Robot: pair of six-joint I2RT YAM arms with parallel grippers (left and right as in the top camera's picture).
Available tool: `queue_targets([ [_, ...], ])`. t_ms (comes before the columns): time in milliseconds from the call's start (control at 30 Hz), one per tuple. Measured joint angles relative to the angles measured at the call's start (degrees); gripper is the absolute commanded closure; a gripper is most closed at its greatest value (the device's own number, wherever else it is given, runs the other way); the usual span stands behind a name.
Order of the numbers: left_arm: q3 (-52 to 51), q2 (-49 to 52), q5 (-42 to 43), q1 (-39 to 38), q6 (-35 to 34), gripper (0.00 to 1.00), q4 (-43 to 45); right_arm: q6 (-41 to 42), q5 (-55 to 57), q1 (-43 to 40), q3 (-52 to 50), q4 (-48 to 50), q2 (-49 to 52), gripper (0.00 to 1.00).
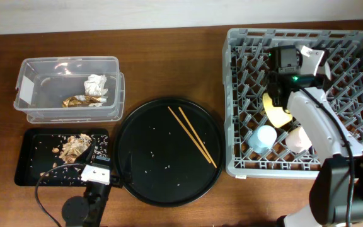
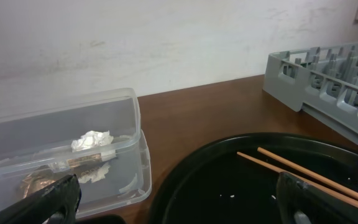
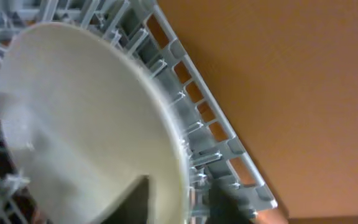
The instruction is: Sort waste into correct bins and load items into the dishwasher rack
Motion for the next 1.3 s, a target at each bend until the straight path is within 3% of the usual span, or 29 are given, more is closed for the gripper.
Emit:
queue_targets([
  [200, 0.0, 0.0, 0.0, 0.0, 0.0, 0.01, 0.0, -0.2, -5.4, 6.5, 1.1, -8.3, -2.6, 0.55],
  [367, 0.0, 0.0, 0.0, 0.0, 0.0, 0.01, 0.0, -0.1, -43.4, 27.6, 5.7, -13.1, -11.2, 0.57],
  [467, 0.0, 0.0, 0.0, 0.0, 0.0, 0.0, 0.0, 1.2, -57.4, 37.3, 5.7, -13.1, -5.1, 0.6],
  [533, 0.0, 0.1, 0.0, 0.0, 0.0, 0.01, 0.0, 2.2, -60.1, 39.9, 5.7, -12.3, 1.9, 0.61],
  [733, 0.0, 0.0, 0.0, 0.0, 0.0, 0.01, 0.0, 3.3, -59.7, 37.9, 5.5, -6.6, 16.4, 0.61],
  [800, 0.0, 0.0, 0.0, 0.0, 0.0, 0.01, 0.0, 3.3, -58.9, 36.6, 5.5, -6.4, 18.0, 0.69],
  [933, 0.0, 0.0, 0.0, 0.0, 0.0, 0.01, 0.0, 3.0, -59.7, 36.2, 5.5, -6.9, 19.1, 0.96],
  [1100, 0.0, 0.0, 0.0, 0.0, 0.0, 0.0, 0.0, 3.1, -62.6, 36.0, 5.5, -11.1, 18.8, 0.96],
  [1167, 0.0, 0.0, 0.0, 0.0, 0.0, 0.01, 0.0, 3.1, -63.9, 35.3, 5.5, -14.3, 16.8, 0.96],
  [1300, 0.0, 0.0, 0.0, 0.0, 0.0, 0.01, 0.0, 3.1, -64.3, 27.2, 9.7, -14.0, -2.9, 0.96],
])
